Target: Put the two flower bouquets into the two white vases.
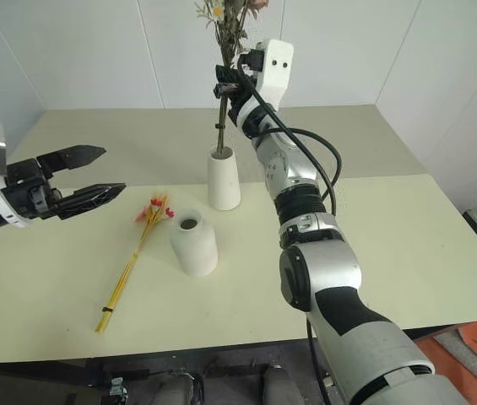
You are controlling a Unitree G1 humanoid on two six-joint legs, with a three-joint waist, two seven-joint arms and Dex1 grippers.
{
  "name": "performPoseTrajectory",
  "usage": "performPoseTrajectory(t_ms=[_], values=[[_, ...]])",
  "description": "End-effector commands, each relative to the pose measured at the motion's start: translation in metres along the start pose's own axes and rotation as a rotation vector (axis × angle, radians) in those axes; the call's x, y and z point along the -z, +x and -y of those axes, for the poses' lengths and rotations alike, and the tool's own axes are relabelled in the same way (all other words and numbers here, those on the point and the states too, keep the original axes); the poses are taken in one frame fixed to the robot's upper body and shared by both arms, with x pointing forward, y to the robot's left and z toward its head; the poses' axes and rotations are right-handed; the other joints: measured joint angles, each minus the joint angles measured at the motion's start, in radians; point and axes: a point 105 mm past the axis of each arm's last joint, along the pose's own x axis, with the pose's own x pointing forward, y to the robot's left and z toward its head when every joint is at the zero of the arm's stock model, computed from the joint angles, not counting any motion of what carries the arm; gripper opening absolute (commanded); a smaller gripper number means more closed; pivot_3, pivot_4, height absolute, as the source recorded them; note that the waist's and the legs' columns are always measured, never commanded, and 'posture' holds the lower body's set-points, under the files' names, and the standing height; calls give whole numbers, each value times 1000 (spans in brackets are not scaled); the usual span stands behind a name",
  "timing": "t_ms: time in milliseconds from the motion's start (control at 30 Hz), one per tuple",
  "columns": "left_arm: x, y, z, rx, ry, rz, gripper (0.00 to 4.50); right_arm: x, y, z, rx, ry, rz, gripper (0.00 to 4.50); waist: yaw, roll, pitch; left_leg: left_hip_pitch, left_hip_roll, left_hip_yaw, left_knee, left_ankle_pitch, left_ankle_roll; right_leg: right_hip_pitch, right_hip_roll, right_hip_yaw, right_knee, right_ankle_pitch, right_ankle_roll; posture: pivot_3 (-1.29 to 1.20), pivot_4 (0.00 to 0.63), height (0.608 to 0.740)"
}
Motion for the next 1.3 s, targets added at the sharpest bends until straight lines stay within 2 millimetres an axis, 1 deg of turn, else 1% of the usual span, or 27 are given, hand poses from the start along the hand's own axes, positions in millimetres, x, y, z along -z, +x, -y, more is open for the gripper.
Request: performPoseTrajectory(t_ms=[33, 167, 233, 333, 433, 633, 733, 800, 967, 1067, 1167, 1233, 1300], values=[[-15, -4, 4, -2, 57, 25, 4500, -8, 4, -8, -16, -40, 57, 202, 0, 0, 0, 0, 0, 0, 0, 0, 0, 0, 0, 0, 0, 0, 0, 0, 150, 740], [-14, -4, 6, -1, 56, 25, 4500, 11, 0, -5, 2, -73, 21, 202, 0, 0, 0, 0, 0, 0, 0, 0, 0, 0, 0, 0, 0, 0, 0, 0, 150, 740], [-13, -6, 5, -3, 56, 25, 4500, 23, -4, 1, 22, -81, -14, 202, 0, 0, 0, 0, 0, 0, 0, 0, 0, 0, 0, 0, 0, 0, 0, 0, 150, 740], [-12, -10, 4, -6, 52, 23, 4500, 28, -6, 4, 36, -79, -26, 202, 0, 0, 0, 1, 0, 0, 0, 0, 0, 1, 0, 0, 0, 0, 0, 0, 150, 740], [-10, -12, 3, -5, 49, 19, 4500, 20, -3, 8, 66, -58, -24, 202, 0, 0, 0, 3, 0, 0, 0, 0, 0, 2, 0, 0, 0, 0, 0, 0, 150, 740], [-8, -12, 2, 6, 48, 11, 4500, -11, 8, -4, 15, -18, 30, 202, 0, 0, 0, 2, 0, 0, 0, 0, 0, 2, 0, 0, 0, 0, 0, 0, 150, 740], [-6, -12, 1, 11, 47, 9, 4500, -25, 11, -9, -3, 3, 55, 202, 0, 0, 0, 2, 0, 0, -1, 0, 0, 2, 0, 0, 0, 0, 0, 0, 150, 740], [-5, -13, 0, 15, 49, 6, 4500, -30, 12, -11, -11, 8, 63, 202, 0, 0, 0, 2, 0, 0, -1, 0, 0, 2, 0, 0, 0, 0, 0, 0, 150, 740], [-5, -12, 0, 22, 55, 7, 4500, -29, 11, -11, -13, 4, 61, 202, 0, 0, 0, 2, 0, 0, -1, 0, 0, 2, 0, 0, 0, 0, 0, 0, 150, 740], [-4, -12, 1, 27, 56, 6, 4500, -33, 11, -9, -5, 9, 78, 202, 0, 0, 0, 2, 0, 0, -1, 0, 0, 2, 0, 0, 0, 0, 0, 0, 150, 740], [-3, -14, 1, 29, 57, 2, 4500, -36, 11, -9, -7, -36, 94, 202, 0, 0, 0, 2, 0, 0, -1, 0, 0, 2, 0, 0, 0, 0, 0, 0, 150, 740], [-3, -15, 0, 29, 58, 0, 4500, -33, 9, -4, 5, -47, 91, 202, 0, 0, 0, 2, 0, 0, -1, 0, 0, 2, 0, 0, 0, 0, 0, 0, 150, 740], [-3, -17, 0, 30, 61, -5, 4500, -26, 7, 2, 25, -48, 79, 202, 0, 0, 0, 2, 0, 0, -1, 0, 0, 2, 0, 0, 0, 0, 0, 0, 150, 740]])
